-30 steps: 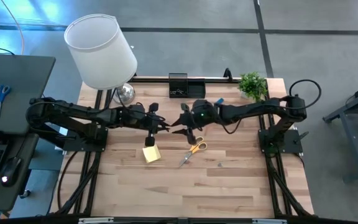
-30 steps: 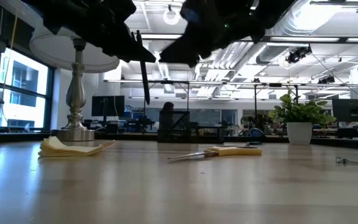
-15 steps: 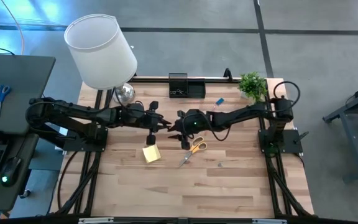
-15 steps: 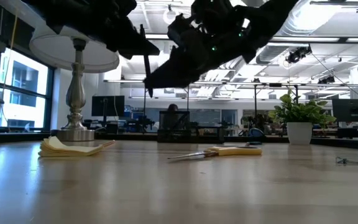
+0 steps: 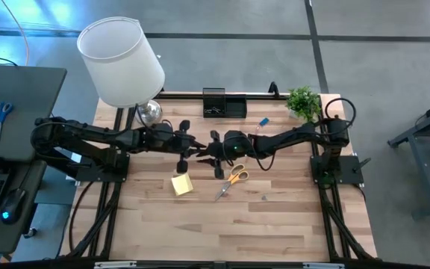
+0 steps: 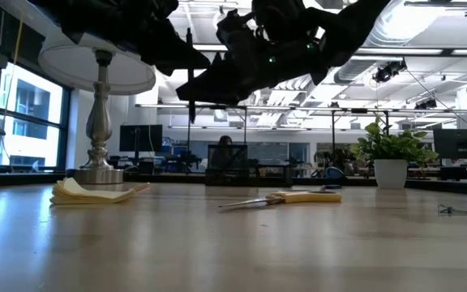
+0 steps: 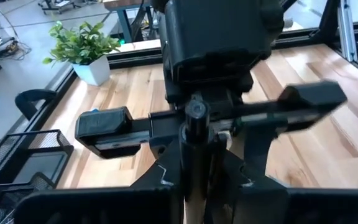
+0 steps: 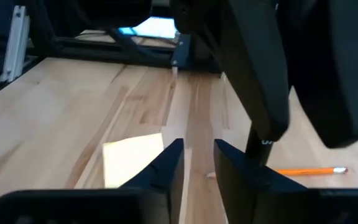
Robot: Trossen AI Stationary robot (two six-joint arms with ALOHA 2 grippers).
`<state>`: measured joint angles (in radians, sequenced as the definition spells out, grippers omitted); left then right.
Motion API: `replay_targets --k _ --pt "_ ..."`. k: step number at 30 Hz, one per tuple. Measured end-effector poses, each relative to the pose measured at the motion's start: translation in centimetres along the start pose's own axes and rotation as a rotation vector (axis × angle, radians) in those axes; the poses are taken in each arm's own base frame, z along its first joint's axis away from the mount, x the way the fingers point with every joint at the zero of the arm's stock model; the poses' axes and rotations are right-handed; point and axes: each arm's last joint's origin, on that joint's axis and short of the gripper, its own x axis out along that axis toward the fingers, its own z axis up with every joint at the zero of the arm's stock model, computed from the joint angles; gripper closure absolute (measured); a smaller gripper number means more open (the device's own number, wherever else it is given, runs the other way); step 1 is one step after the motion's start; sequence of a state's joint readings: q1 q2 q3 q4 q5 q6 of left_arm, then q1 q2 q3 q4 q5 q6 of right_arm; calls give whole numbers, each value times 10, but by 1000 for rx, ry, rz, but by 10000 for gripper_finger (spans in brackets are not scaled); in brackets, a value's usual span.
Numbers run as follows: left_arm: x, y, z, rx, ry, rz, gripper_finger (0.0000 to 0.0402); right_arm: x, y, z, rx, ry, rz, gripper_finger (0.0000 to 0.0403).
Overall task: Pick and place office supplies into organizer
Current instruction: Put the pen into the desk organizer
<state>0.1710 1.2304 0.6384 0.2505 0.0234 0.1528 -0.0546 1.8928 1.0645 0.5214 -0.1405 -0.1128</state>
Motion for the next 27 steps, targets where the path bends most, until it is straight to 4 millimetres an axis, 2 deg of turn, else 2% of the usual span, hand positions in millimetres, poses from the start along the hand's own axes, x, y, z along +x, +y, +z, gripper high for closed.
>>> replay_targets --k 7,14,18,22,27 --pt "0 0 2 -18 -20 -12 364 13 -3 -8 -18 -125 38 352" --pt "0 -1 0 -22 0 -23 382 10 -2 -10 -20 -61 73 366" --pt "0 -1 -1 -10 13 -7 365 -8 -1 3 -31 44 101 368" --pt "0 0 -3 -2 27 8 365 -35 4 21 -11 139 180 364" --pt "0 0 -2 6 26 7 382 -64 12 54 -94 55 218 356"
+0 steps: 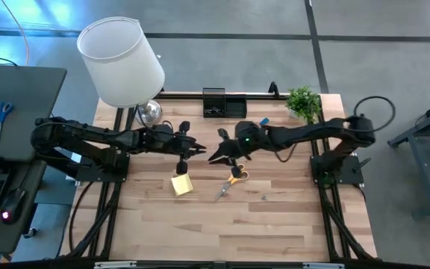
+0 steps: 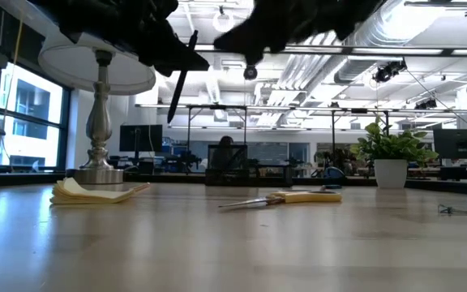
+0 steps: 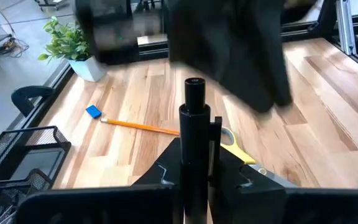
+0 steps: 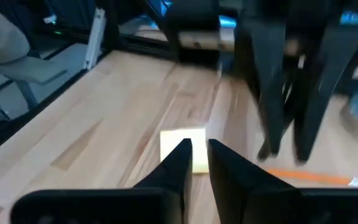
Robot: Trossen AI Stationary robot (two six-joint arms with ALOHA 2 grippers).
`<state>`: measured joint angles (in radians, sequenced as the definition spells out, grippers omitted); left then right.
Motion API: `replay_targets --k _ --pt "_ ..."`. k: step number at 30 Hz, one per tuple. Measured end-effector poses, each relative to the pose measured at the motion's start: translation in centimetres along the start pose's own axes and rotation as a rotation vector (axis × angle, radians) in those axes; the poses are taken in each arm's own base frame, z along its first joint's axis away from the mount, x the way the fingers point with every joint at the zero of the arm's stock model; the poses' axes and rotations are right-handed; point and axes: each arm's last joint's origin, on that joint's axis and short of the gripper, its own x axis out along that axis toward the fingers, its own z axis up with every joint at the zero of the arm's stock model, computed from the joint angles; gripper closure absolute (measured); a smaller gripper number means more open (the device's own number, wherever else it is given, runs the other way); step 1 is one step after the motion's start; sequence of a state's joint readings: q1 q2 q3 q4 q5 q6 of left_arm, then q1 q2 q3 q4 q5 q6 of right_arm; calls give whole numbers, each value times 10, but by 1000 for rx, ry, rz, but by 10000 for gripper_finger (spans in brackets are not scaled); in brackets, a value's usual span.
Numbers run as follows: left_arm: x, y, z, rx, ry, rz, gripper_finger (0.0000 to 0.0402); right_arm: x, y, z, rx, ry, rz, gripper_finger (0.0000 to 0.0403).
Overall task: Pick and place office supplies into organizer
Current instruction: Put the pen into the desk organizer
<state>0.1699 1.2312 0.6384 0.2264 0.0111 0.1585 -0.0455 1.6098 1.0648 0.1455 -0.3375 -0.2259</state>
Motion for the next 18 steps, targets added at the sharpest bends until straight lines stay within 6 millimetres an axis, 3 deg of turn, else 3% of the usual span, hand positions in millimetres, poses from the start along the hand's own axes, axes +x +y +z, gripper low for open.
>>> replay_targets --k 4,8,18 --pt "0 0 0 0 -2 1 375 -13 3 22 -134 -100 -103 350" --pt "0 0 0 2 -3 1 363 -14 -5 27 -211 -165 -179 340" --pt "0 0 0 2 -3 1 379 3 -28 8 -169 -173 -227 272"
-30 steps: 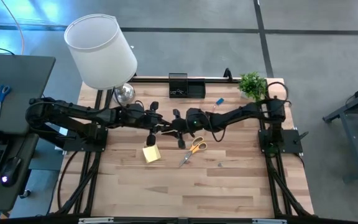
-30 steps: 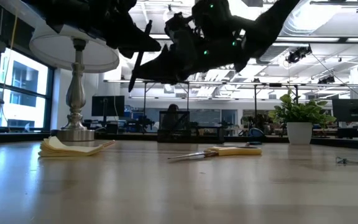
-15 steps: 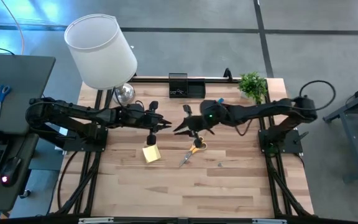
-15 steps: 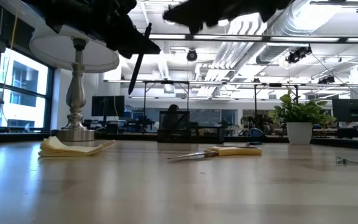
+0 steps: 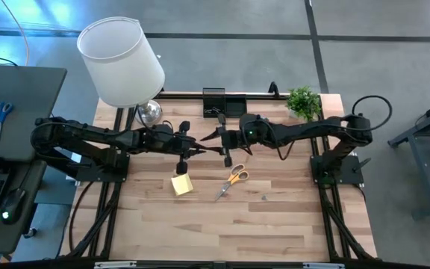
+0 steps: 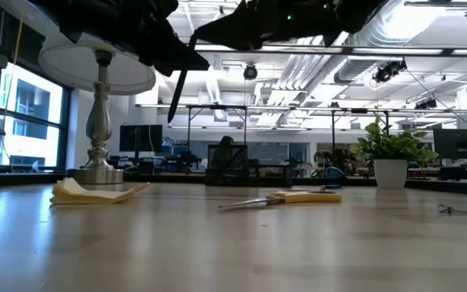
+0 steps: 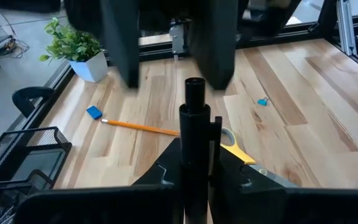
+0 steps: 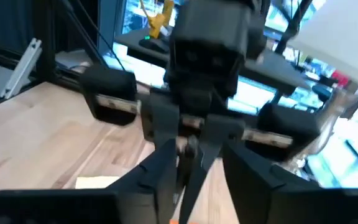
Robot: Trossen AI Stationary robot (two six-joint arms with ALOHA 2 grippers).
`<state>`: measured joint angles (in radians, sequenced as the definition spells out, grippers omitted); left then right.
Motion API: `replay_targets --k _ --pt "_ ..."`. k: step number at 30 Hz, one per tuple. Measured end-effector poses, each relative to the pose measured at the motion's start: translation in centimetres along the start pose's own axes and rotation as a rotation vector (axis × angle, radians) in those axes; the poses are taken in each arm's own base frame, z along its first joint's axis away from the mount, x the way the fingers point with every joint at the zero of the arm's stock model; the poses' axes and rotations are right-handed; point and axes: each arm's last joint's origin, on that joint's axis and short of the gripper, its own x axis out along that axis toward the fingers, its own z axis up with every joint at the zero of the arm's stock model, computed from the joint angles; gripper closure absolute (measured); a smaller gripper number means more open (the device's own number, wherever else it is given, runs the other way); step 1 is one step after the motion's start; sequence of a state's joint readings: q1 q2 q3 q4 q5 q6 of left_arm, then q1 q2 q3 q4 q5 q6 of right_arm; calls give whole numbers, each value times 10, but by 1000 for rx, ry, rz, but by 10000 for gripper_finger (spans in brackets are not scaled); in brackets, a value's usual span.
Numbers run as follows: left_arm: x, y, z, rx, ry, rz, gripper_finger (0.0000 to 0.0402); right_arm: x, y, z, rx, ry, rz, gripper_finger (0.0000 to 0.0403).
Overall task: Pick and place office supplies into organizer
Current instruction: Put the pen into the desk organizer
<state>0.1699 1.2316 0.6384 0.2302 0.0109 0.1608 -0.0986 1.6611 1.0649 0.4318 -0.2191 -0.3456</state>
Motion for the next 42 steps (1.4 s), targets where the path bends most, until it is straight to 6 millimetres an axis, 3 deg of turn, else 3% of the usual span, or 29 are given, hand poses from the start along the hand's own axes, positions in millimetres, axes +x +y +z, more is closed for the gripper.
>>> replay_targets --k 4,9,18,24,36,42 --pt "0 0 0 0 2 0 364 8 -1 -10 8 -3 -2 245" --pt "0 0 0 0 0 1 383 11 0 -13 8 -14 6 234" --pt "0 0 0 -9 1 3 366 11 0 -12 27 -24 13 238" --pt "0 0 0 -10 1 3 383 11 1 -11 27 -36 46 240" --pt "0 0 0 -10 -1 4 379 11 2 -10 51 -51 67 277" --pt "0 0 0 -12 3 3 382 25 3 -25 58 -90 47 284"
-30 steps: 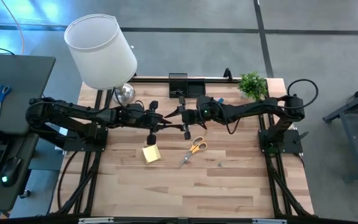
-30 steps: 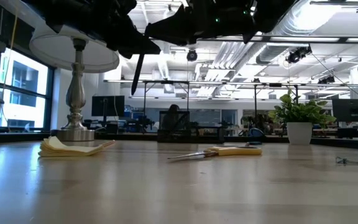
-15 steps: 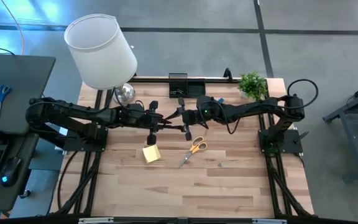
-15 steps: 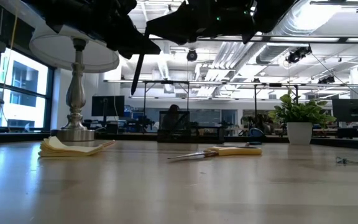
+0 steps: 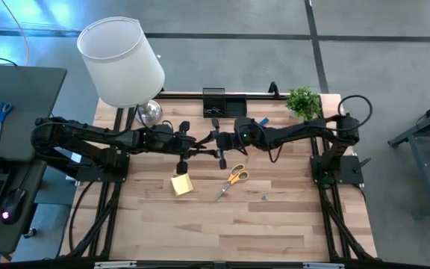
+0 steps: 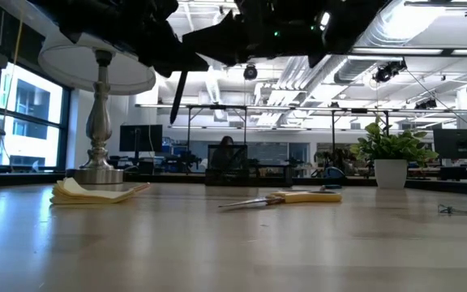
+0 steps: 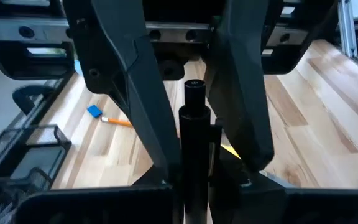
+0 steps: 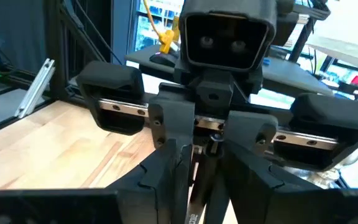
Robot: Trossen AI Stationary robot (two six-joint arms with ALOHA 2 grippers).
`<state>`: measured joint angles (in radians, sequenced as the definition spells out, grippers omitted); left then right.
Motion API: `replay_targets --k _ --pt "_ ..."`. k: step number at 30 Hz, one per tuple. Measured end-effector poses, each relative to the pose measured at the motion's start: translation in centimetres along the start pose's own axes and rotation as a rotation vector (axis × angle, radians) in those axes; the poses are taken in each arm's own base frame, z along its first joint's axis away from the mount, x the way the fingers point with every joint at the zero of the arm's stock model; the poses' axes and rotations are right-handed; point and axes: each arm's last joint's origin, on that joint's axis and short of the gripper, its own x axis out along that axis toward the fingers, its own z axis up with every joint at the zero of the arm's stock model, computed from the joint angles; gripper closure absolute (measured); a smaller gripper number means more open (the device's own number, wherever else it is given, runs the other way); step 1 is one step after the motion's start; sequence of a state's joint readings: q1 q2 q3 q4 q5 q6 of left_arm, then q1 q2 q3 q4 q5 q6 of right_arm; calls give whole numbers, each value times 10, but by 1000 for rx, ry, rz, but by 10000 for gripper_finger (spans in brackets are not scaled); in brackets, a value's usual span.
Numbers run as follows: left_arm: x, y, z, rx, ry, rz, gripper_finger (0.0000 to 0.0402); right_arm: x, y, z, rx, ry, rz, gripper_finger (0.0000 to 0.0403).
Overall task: Pick and place office supplies into organizer
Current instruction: Put the pen into the desk organizer
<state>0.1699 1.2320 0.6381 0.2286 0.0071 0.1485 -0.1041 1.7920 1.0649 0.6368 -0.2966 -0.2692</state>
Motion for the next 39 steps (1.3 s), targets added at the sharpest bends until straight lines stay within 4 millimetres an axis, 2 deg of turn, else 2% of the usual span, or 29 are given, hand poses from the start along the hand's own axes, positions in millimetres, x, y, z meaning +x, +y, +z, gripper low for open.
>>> replay_targets --k 4,10,17,25,31,39 --pt "0 0 -2 -3 14 -1 370 5 0 -7 -7 -19 -6 284" --pt "0 0 -2 -2 15 -1 382 5 0 -6 -9 -23 -7 297" --pt "0 0 -1 5 12 -1 369 5 0 -7 -14 -13 0 368" --pt "0 0 -1 9 10 1 381 5 0 -7 -14 -5 -15 370" --pt "0 0 -1 1 13 5 337 4 -3 -9 -13 3 -36 370" --pt "0 4 -3 7 43 150 298 2 -11 -12 11 24 -64 370"
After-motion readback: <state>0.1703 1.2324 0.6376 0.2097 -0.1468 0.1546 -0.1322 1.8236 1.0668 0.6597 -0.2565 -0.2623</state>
